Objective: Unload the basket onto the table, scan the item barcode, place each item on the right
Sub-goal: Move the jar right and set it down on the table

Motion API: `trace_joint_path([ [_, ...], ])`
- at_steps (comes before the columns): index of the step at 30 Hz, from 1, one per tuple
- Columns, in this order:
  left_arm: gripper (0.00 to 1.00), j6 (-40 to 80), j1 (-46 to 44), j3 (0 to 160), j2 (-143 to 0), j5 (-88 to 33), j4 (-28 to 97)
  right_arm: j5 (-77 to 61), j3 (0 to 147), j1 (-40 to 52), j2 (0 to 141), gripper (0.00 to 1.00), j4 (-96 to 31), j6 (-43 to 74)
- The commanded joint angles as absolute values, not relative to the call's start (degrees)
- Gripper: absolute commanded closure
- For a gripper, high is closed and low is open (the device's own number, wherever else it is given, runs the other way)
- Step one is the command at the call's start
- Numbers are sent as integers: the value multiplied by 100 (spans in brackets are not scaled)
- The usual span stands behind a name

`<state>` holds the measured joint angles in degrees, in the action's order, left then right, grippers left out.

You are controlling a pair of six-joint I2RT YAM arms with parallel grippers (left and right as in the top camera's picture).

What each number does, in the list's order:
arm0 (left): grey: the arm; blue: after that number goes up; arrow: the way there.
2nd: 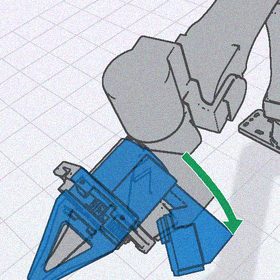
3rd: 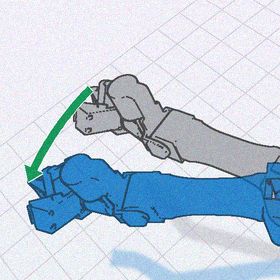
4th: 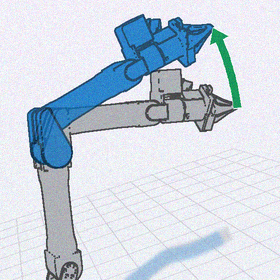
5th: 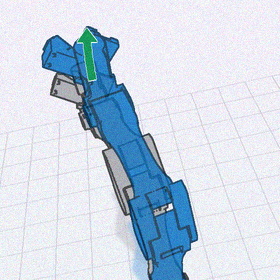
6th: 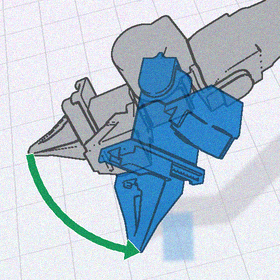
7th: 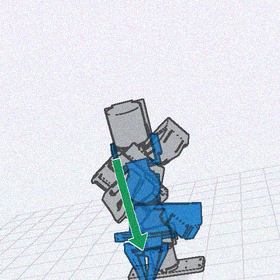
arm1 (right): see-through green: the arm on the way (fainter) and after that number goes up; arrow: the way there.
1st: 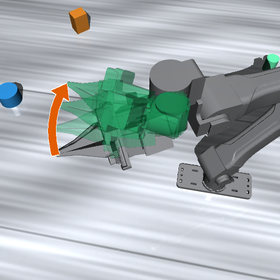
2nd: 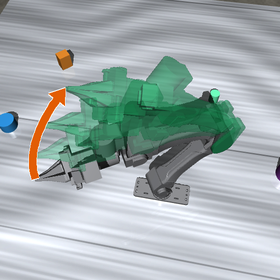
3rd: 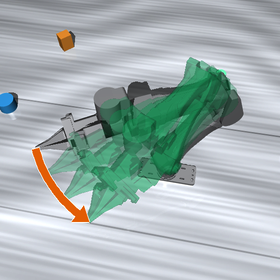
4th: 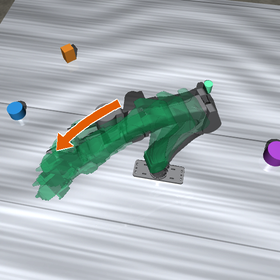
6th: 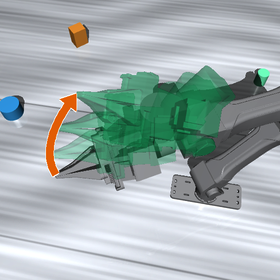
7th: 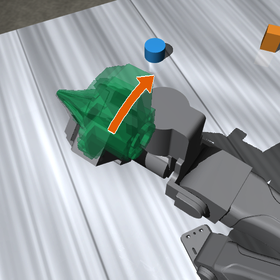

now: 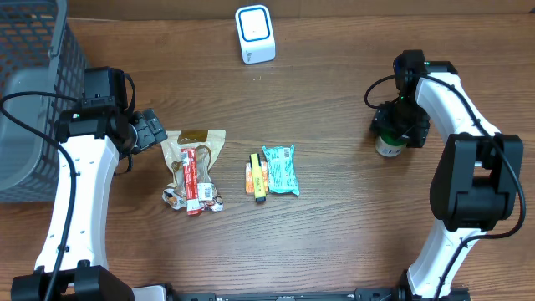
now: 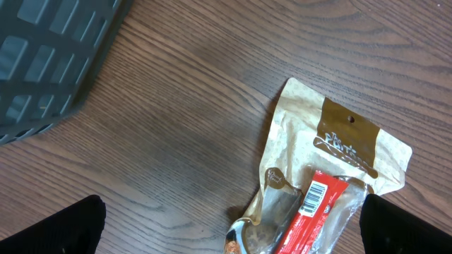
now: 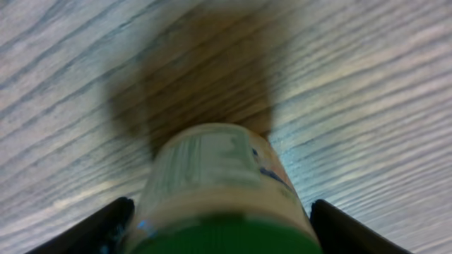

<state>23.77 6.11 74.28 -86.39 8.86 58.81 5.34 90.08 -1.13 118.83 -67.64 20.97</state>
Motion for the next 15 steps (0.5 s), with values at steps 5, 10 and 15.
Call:
trace_joint_path([
  [5, 0, 2355, 620, 7406, -8672, 943, 5889, 576, 9002, -130, 11843, 8, -6737, 2097],
  [10, 0, 2355, 620, 7406, -8672, 943, 5889, 572, 9432, -130, 11830, 8, -6851, 1673],
  [15, 0, 2355, 620, 7406, -8672, 943, 5889, 565, 10412, -106, 11826, 5, -7035, 1210],
])
